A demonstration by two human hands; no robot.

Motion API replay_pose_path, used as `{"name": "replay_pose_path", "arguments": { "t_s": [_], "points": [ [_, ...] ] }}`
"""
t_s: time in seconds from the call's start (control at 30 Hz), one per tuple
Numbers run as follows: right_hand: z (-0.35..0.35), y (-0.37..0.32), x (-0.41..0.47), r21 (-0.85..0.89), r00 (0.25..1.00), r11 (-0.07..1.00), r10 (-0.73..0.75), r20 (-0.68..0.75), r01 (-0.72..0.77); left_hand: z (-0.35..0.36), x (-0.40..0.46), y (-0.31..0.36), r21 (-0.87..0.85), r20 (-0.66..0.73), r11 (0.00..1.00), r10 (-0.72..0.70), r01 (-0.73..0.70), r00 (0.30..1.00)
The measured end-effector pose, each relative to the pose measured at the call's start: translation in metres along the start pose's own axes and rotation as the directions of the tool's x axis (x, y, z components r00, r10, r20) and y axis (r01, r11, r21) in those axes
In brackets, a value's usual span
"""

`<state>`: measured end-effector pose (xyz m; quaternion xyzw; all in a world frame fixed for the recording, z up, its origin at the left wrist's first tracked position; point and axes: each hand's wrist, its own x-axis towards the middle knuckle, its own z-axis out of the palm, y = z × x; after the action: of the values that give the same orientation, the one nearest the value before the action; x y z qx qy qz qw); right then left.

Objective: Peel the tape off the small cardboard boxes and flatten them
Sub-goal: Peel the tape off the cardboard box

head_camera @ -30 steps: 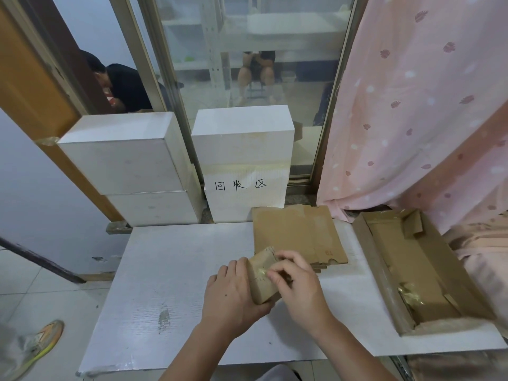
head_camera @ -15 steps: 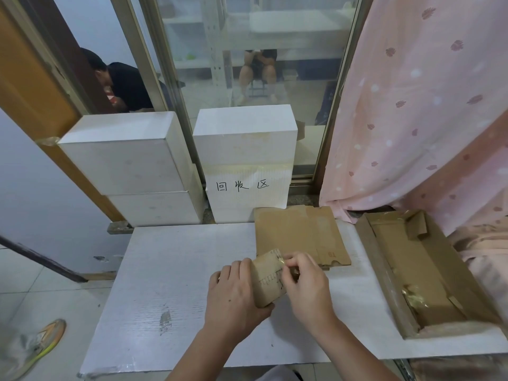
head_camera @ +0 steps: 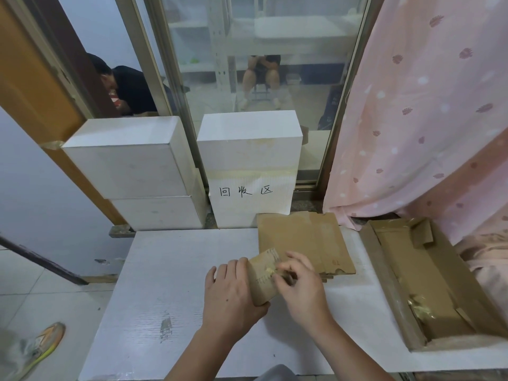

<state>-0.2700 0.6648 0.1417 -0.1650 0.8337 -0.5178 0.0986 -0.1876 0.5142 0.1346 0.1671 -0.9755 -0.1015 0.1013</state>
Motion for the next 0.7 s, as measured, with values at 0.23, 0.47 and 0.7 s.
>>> {"name": "replay_pose_path", "arguments": {
  "t_s": [0.23,0.47,0.7],
  "points": [
    [0.003,-0.004,0.011,-0.178,0.994,0.983,-0.069,-0.089,0.053,-0.005,-0.002,-0.007,0.059,0.110,0.997,-0.048,0.042,0.993],
    [0.016,-0.017,0.004,-0.195,0.952,0.933,-0.306,0.008,0.302,0.002,-0.003,-0.015,-0.078,0.104,0.995,-0.053,0.061,0.993],
    [0.019,-0.025,0.001,-0.146,0.939,0.930,-0.324,0.114,0.338,0.001,-0.003,-0.014,-0.158,0.076,0.974,-0.150,0.161,0.986]
  ]
}}
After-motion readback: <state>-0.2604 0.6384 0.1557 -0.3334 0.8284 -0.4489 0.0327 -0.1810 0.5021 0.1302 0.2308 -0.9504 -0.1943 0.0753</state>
